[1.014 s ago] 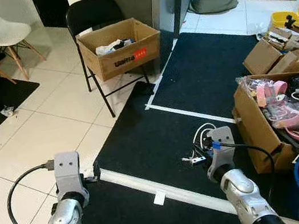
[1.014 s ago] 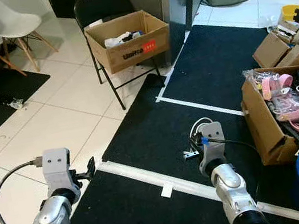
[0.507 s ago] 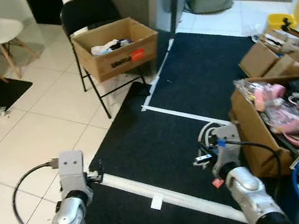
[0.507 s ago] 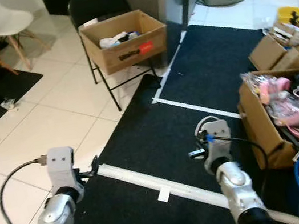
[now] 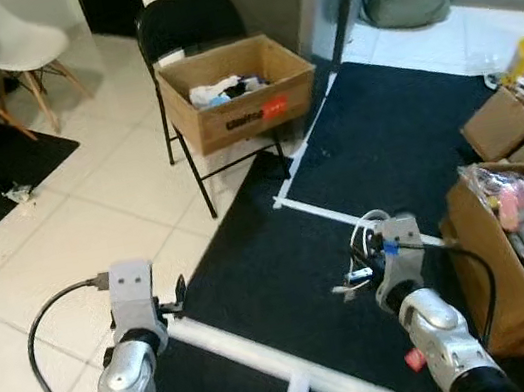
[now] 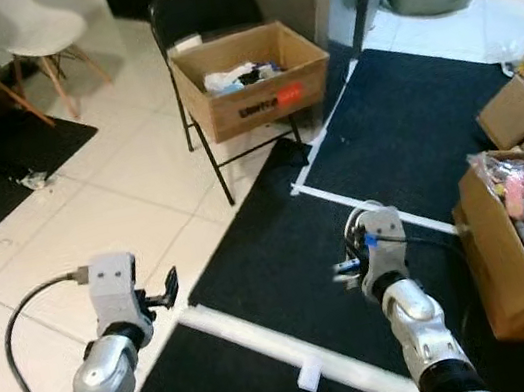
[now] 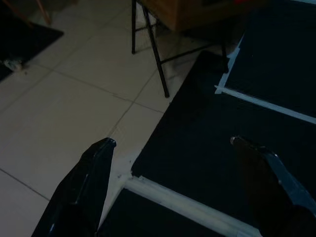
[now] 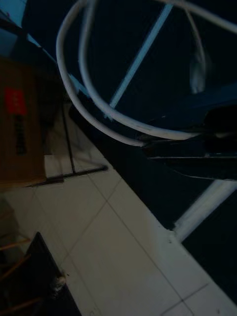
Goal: Picking trash to rubbish bin
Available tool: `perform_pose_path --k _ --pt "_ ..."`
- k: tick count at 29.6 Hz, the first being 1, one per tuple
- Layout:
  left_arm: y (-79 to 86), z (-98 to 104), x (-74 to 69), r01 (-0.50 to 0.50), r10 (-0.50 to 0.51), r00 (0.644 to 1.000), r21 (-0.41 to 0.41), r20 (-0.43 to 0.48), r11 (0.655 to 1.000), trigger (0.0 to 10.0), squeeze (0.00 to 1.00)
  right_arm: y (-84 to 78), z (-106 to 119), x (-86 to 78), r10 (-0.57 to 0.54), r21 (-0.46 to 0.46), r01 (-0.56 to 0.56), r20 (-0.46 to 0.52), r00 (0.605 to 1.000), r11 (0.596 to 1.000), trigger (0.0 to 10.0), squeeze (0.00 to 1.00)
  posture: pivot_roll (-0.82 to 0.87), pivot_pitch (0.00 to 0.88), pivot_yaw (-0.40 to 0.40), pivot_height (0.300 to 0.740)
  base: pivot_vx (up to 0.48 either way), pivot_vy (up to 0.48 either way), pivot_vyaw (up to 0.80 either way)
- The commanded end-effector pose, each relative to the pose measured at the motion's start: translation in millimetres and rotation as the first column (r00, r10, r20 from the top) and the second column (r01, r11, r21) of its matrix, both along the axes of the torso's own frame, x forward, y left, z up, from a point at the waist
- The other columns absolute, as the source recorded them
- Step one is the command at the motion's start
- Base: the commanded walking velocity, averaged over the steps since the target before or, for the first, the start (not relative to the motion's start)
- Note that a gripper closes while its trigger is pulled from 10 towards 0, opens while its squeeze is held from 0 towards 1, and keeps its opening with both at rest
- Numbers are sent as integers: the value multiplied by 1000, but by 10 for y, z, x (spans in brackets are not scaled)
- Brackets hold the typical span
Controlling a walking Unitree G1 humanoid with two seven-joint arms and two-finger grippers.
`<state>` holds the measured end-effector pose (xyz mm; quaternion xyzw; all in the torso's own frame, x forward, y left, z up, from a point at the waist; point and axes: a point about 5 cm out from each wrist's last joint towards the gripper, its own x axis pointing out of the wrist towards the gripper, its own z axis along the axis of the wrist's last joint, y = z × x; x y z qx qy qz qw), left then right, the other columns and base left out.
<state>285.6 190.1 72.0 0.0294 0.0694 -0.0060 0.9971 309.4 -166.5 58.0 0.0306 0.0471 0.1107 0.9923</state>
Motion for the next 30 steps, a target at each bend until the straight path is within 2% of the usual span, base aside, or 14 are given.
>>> perform_pose_path --k 1,6,30 --pt "6 -42 -26 7 -6 1000 15 -19 1000 10000 0 -27 -56 -40 -2 -1 2 -24 1000 1000 10000 0 40 122 -14 740 375 0 0" --pt "6 -38 -30 10 -9 1000 18 -18 1000 10000 0 -23 -70 -48 4 3 -4 -29 1000 1000 10000 0 42 116 -15 740 375 0 -101" --pt "30 -37 -45 17 -16 1000 25 -21 1000 10000 0 -22 -95 -52 -2 6 3 -39 999 1000 10000 0 45 113 -13 740 372 0 -789"
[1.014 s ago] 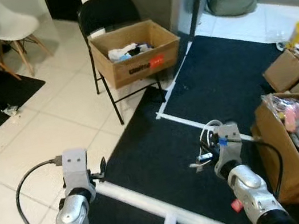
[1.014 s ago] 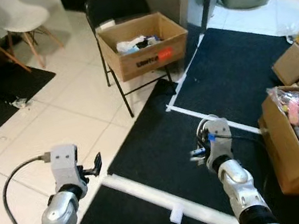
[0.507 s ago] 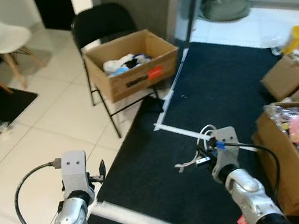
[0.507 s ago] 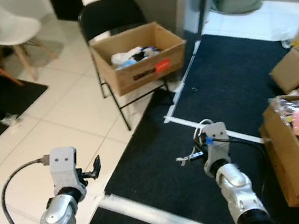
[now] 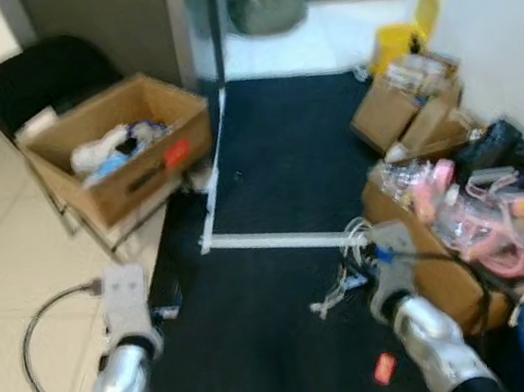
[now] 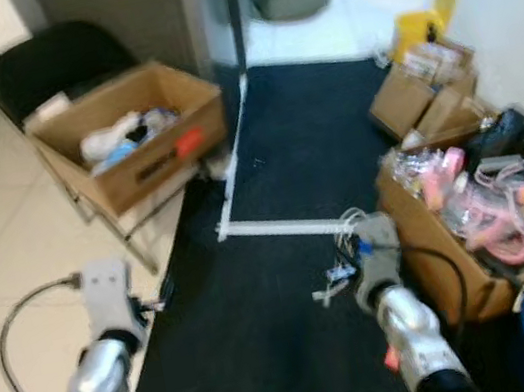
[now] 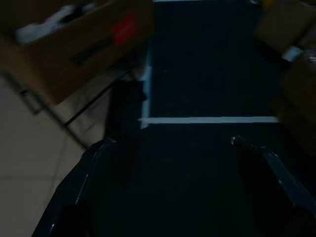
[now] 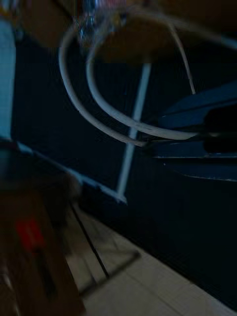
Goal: Picking trash to rubbish bin
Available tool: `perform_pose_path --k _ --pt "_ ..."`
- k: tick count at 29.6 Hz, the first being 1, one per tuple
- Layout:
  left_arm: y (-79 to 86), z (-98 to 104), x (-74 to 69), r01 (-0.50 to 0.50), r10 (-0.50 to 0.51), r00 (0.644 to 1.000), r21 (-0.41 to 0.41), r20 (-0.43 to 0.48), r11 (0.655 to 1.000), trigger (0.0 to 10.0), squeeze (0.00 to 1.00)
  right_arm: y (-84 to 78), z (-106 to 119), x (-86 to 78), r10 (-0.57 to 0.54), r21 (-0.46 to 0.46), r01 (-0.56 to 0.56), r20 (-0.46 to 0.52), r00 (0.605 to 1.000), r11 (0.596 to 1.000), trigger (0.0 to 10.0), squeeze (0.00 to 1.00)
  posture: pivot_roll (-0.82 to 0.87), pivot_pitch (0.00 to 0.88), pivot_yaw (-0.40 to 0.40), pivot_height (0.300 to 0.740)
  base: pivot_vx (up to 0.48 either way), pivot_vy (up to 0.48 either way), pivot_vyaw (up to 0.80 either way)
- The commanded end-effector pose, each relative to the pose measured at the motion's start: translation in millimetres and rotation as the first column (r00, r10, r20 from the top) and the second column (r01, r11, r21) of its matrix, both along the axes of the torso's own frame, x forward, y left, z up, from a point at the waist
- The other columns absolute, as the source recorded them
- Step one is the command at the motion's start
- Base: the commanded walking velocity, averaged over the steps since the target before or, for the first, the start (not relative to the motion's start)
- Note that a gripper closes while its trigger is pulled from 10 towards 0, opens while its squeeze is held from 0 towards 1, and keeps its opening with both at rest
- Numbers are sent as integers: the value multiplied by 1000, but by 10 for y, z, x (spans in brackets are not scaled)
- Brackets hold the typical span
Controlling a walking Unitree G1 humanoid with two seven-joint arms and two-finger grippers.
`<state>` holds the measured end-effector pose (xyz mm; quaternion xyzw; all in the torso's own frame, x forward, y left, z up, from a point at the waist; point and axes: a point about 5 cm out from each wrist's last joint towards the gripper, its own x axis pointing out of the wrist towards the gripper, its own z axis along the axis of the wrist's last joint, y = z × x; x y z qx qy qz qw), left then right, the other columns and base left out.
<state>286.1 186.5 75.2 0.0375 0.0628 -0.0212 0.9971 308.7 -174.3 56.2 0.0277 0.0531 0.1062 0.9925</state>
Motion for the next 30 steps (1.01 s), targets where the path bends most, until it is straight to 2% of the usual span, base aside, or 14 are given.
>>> perform_pose_path --k 1,7,30 --pt "66 -69 -49 -15 16 999 13 -33 1000 10000 0 51 -76 -47 3 14 -2 -27 1000 1000 10000 0 44 117 -13 740 368 0 -800" --pt "47 -69 -40 -12 12 999 8 -34 1000 10000 0 34 -78 -44 -10 18 11 -27 1000 1000 10000 0 46 117 -13 740 369 0 -756" --pt "62 -83 -60 -20 20 999 9 -42 1000 10000 0 61 -36 7 8 -25 -9 -14 1000 1000 10000 0 49 146 -18 740 370 0 0"
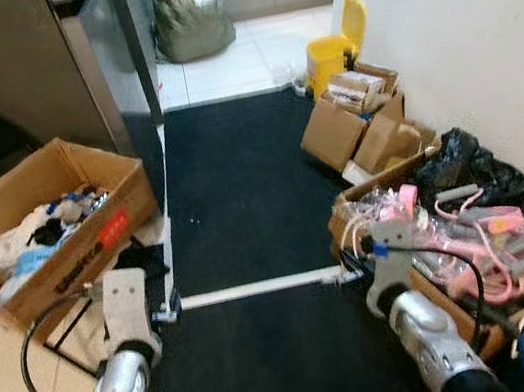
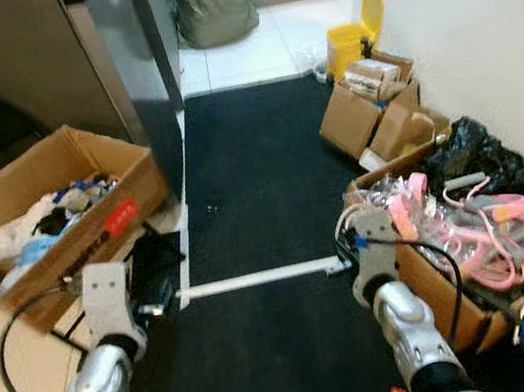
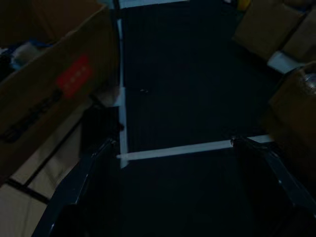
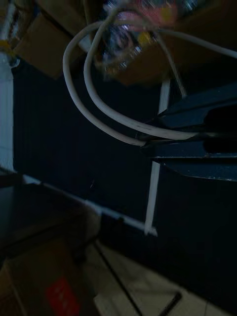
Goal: Picking trash to rubbish bin
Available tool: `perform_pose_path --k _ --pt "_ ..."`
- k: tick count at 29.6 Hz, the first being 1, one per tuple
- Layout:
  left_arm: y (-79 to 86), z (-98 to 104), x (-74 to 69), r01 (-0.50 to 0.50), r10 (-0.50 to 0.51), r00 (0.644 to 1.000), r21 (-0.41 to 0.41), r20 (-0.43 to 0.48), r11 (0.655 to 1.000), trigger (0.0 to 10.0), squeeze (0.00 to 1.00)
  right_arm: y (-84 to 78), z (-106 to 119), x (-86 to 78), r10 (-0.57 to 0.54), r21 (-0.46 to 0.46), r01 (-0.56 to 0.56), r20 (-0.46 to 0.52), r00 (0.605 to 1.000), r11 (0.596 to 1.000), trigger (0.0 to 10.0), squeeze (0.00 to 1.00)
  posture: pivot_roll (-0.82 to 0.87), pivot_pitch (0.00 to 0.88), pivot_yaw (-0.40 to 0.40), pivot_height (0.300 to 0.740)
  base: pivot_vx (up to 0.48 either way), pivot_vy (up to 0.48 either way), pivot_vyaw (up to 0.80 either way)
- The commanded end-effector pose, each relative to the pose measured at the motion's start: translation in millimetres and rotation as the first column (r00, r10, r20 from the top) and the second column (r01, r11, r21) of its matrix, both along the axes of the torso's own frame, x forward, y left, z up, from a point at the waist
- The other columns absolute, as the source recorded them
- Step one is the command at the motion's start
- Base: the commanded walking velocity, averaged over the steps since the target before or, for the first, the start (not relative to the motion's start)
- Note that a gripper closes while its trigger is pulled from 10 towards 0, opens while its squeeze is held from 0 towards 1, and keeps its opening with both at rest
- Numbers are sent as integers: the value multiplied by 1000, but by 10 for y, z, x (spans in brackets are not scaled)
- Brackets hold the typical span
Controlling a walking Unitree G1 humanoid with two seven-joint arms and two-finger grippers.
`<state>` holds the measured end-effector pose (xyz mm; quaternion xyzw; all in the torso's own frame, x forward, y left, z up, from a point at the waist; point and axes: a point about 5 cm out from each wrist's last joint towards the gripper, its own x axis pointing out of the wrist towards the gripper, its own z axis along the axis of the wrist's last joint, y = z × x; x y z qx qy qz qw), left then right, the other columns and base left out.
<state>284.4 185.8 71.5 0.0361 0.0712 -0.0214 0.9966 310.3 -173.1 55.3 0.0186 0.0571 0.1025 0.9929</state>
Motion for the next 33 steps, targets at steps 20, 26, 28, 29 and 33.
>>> perform_pose_path --k 20,26,28,29,33 --pt "75 -60 -46 -2 3 999 14 -36 1000 10000 0 39 -78 -29 -1 -33 1 -19 1000 999 10000 0 55 154 -8 740 371 0 0" --pt "67 -51 -41 0 0 1000 11 -31 1000 10000 0 38 -125 -48 -3 -29 2 -39 999 1000 10000 0 56 140 -9 740 369 0 0" --pt "68 -49 -40 1 -1 1000 10 -31 1000 10000 0 42 -127 -49 -1 -30 0 -39 999 1000 10000 0 56 140 -9 740 371 0 0" --pt "68 -48 -41 1 -1 1000 10 -30 1000 10000 0 47 -127 -50 2 -31 -3 -38 999 1000 10000 0 56 140 -9 740 364 0 0" --pt "58 -55 -46 2 -2 1000 9 -30 1000 10000 0 65 -113 -37 17 -33 -18 -32 999 999 10000 0 57 127 -16 740 368 0 519"
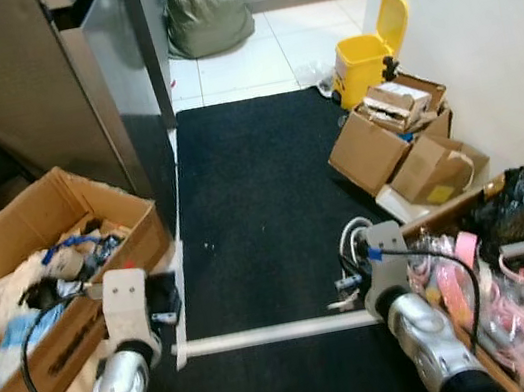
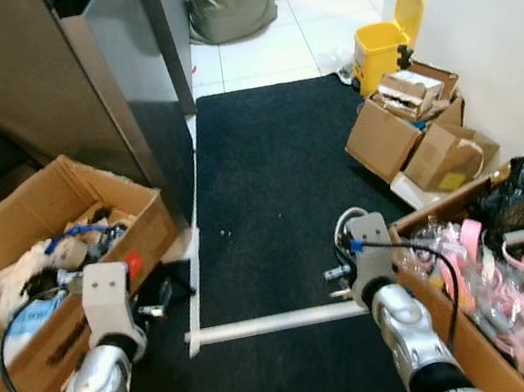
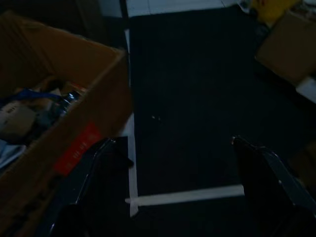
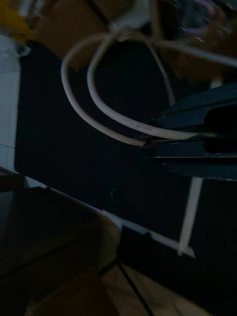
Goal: Picking trash to rubbish bin
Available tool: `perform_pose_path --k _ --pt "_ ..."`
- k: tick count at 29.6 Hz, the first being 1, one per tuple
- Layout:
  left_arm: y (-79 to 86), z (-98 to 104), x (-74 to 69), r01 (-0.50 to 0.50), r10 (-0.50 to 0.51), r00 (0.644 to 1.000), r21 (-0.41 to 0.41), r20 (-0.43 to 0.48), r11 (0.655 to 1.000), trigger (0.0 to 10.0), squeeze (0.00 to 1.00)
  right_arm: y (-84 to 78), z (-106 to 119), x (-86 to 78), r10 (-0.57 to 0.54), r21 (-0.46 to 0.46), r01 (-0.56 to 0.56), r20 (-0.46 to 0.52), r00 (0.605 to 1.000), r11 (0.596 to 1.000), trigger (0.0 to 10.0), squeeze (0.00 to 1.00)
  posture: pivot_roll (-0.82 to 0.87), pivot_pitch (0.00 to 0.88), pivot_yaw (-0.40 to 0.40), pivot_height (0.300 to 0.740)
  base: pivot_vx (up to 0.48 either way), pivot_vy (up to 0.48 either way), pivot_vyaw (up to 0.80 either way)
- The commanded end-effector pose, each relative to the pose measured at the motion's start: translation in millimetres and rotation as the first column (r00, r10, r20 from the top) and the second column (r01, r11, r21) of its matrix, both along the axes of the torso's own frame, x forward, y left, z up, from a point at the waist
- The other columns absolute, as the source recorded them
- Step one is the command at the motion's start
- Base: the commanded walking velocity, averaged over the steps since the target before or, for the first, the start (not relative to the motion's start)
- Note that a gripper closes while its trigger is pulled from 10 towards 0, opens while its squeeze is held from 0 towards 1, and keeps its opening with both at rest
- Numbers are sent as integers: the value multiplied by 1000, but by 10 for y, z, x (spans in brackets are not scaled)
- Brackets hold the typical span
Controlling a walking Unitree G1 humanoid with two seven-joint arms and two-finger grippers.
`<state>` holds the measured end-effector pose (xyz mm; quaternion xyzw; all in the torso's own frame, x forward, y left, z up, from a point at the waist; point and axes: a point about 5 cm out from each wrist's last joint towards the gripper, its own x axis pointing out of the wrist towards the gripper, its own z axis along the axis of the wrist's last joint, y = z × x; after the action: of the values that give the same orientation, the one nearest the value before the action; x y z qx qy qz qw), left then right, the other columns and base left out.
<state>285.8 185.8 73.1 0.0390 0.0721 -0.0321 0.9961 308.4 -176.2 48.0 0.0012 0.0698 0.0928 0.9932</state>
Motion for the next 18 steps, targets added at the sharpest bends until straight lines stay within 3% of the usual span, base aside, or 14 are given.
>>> perform_pose_path --k 1,18 --pt "58 -71 -60 -20 20 999 5 -28 1000 10000 0 96 -40 -18 34 5 -34 -10 999 999 10000 0 57 127 -16 740 368 0 800" --pt "63 -74 -69 -18 19 1000 9 -25 1000 10000 0 125 -12 26 47 4 -47 0 999 999 10000 0 60 111 -21 740 369 0 800"
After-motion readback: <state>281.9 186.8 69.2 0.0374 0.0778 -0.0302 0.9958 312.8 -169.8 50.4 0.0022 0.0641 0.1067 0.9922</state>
